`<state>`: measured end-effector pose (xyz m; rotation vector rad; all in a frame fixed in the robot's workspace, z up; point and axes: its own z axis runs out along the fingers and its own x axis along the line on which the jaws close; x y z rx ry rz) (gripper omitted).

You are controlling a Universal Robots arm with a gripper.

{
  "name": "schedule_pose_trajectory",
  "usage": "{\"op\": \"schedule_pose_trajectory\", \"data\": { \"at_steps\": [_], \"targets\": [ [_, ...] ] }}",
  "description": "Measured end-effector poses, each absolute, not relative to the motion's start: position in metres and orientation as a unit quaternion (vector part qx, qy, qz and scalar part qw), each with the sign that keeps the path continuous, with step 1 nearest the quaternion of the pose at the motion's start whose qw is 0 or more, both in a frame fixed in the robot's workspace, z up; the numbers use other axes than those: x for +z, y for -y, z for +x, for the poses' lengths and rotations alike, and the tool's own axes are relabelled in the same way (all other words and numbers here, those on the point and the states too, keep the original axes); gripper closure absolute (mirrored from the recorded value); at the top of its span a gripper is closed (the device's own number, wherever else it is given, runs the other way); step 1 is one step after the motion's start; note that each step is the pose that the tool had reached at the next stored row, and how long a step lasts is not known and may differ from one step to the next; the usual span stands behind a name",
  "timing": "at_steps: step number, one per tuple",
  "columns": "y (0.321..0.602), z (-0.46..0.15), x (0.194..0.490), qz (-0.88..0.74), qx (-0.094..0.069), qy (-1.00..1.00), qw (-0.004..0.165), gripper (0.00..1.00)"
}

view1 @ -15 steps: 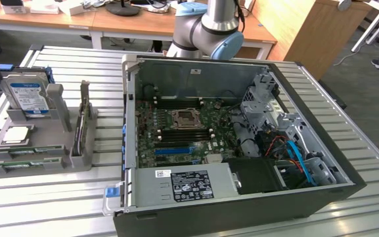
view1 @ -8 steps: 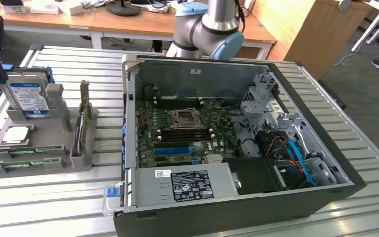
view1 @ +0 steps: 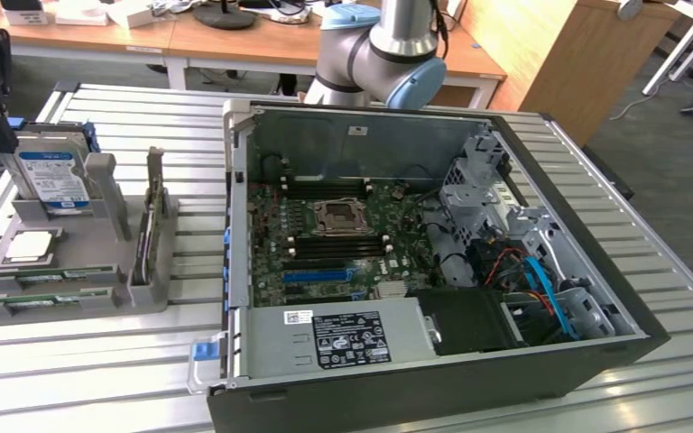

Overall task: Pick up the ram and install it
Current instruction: 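Pick up the ram and move it above insertion slot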

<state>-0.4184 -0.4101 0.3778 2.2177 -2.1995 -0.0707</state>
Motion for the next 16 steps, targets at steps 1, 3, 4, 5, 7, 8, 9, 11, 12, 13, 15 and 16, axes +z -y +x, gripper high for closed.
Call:
{"op": "schedule_pose_trajectory", "data": {
  "at_steps": [1, 3, 4, 5, 7, 8, 9, 11, 12, 13, 15, 16],
  "targets": [
    [0.4101, -0.4184, 0.3778, 0.71, -0.023, 0.704, 0.009, 0.89],
    [0.4101, -0.4184, 0.3778, 0.71, -0.023, 0.704, 0.009, 0.89],
    [0.4101, -0.4184, 0.3778, 0.71, -0.023, 0.704, 0.009, 0.89],
    [0.4101, -0.4184, 0.3778, 0.71, -0.023, 0.704, 0.009, 0.89],
    [0.4101, -0.4184, 0.3778, 0.71, -0.023, 0.704, 0.009, 0.83],
    [0.4101, -0.4184, 0.3778, 0.71, -0.023, 0.704, 0.009, 0.83],
    [0.4101, -0.4184, 0.3778, 0.71, -0.023, 0.704, 0.009, 0.77],
    [0.4102, -0.4184, 0.3778, 0.71, -0.023, 0.704, 0.009, 0.7],
    [0.4101, -0.4184, 0.3778, 0.71, -0.023, 0.704, 0.009, 0.7],
    [0.4101, -0.4184, 0.3778, 0.71, -0.023, 0.704, 0.009, 0.7],
    [0.4101, -0.4183, 0.3774, 0.71, -0.023, 0.704, 0.009, 0.7],
    [0.4101, -0.4183, 0.3765, 0.71, -0.023, 0.704, 0.009, 0.7]
  ]
}}
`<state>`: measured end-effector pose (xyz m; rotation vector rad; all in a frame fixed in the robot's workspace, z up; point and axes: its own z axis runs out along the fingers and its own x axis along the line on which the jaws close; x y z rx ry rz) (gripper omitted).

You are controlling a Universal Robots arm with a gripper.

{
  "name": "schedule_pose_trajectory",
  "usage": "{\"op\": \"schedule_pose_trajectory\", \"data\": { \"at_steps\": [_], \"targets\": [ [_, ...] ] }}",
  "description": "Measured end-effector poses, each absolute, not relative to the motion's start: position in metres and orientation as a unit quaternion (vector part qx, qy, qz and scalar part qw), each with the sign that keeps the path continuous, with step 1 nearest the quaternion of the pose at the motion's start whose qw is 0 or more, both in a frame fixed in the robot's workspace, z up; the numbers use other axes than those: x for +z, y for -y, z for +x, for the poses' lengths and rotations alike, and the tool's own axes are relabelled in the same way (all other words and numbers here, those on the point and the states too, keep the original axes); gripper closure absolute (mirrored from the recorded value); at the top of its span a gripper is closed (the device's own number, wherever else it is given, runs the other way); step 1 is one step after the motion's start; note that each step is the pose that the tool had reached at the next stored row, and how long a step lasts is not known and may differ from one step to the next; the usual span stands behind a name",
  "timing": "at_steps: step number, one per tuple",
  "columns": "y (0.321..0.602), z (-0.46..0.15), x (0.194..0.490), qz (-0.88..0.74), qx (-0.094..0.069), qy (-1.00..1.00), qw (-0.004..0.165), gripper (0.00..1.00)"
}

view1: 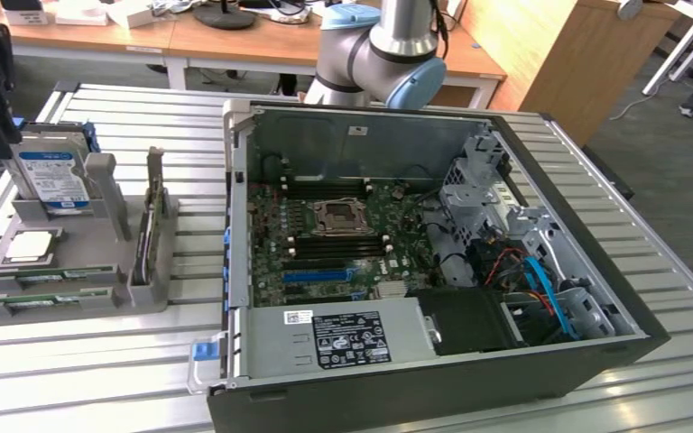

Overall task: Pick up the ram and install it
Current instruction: 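Pick up the ram and move it above insertion slot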

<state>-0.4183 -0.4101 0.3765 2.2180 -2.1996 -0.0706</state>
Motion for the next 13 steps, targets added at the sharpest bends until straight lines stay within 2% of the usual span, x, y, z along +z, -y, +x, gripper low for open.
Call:
{"op": "schedule_pose_trajectory", "data": {
  "at_steps": [13],
  "targets": [
    [0.41, -0.418, 0.356, 0.71, -0.023, 0.704, 0.009, 0.7]
  ]
}}
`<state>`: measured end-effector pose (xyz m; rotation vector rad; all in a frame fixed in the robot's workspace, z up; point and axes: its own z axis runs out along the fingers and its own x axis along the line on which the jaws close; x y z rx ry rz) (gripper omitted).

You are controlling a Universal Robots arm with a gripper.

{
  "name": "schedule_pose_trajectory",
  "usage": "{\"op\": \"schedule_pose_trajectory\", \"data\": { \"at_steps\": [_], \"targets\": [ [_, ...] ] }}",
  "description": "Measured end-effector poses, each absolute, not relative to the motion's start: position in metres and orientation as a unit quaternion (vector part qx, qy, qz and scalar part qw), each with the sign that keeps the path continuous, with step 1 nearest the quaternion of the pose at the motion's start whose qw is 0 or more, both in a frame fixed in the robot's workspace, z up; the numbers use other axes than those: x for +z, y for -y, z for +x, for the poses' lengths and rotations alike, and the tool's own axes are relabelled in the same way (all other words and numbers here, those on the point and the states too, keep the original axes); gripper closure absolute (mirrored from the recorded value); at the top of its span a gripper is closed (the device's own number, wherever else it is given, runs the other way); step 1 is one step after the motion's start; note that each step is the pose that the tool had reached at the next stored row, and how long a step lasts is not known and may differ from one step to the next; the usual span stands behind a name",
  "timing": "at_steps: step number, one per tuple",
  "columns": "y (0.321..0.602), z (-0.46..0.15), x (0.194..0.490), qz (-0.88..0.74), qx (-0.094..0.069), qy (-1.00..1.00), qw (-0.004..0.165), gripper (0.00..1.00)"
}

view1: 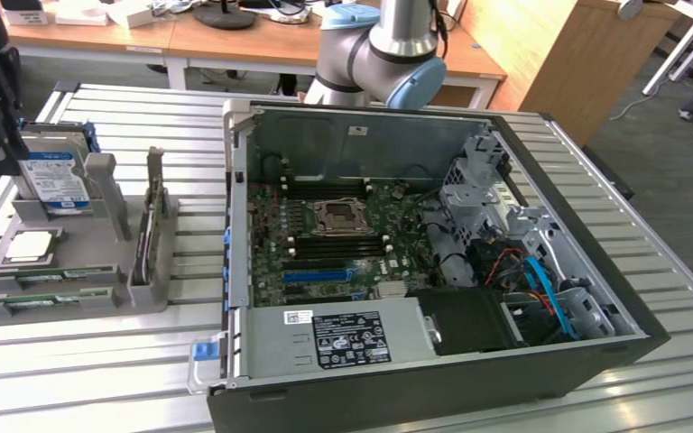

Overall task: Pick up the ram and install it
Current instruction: 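Pick up the ram and move it above insertion slot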

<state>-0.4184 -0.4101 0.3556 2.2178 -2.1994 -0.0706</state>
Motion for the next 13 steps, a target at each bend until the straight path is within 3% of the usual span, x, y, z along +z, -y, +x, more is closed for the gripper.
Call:
{"op": "schedule_pose_trajectory", "data": {
  "at_steps": [13],
  "targets": [
    [0.4106, -0.4184, 0.3484, 0.71, -0.023, 0.704, 0.009, 0.7]
  ]
}}
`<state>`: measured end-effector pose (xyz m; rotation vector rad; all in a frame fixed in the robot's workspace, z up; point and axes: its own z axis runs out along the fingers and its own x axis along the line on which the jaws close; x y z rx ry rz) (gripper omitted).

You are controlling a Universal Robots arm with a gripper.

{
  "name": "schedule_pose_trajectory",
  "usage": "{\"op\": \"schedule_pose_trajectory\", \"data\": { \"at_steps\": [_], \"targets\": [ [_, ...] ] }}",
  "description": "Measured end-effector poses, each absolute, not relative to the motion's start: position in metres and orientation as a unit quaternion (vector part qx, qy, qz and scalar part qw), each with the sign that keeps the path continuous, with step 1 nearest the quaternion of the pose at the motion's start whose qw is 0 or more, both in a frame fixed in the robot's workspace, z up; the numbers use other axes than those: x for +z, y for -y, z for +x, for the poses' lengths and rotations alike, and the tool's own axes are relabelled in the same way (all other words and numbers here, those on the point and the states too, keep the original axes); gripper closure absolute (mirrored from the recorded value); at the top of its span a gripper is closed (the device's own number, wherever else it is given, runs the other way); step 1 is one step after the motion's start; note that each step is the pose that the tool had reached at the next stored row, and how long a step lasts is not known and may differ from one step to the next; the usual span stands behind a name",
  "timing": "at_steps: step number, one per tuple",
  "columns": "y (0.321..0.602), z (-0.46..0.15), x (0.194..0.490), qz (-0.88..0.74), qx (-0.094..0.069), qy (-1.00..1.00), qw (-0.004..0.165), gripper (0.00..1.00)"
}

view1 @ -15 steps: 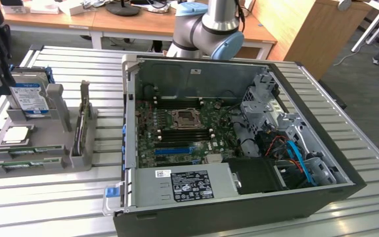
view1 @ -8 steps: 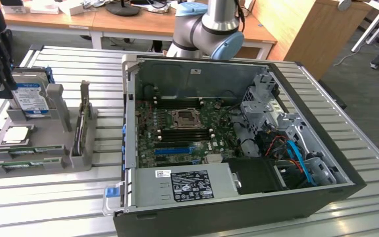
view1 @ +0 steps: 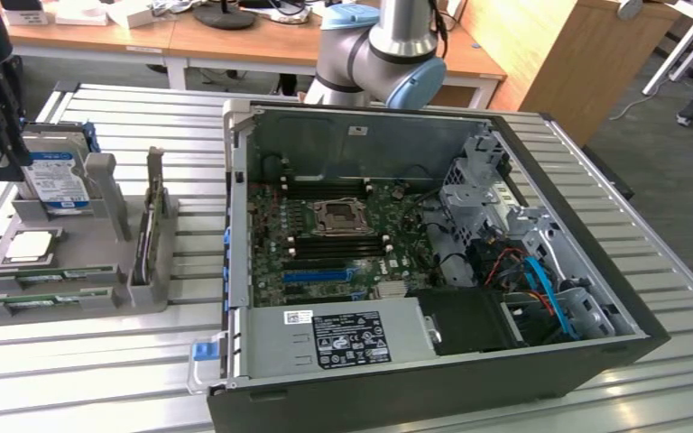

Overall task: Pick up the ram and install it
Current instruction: 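Pick up the ram and move it above insertion slot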

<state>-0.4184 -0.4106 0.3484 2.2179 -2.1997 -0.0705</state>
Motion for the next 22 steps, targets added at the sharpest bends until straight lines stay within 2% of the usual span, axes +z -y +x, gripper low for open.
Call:
{"op": "schedule_pose_trajectory", "data": {
  "at_steps": [17, 19, 20, 22],
  "targets": [
    [0.4184, -0.4192, 0.3486, 0.71, -0.023, 0.704, 0.009, 0.7],
    [0.4184, -0.4192, 0.3486, 0.71, -0.023, 0.704, 0.009, 0.69],
    [0.4184, -0.4192, 0.3486, 0.71, -0.023, 0.704, 0.009, 0.63],
    [0.4184, -0.4192, 0.3486, 0.71, -0.023, 0.704, 0.009, 0.63]
  ]
}}
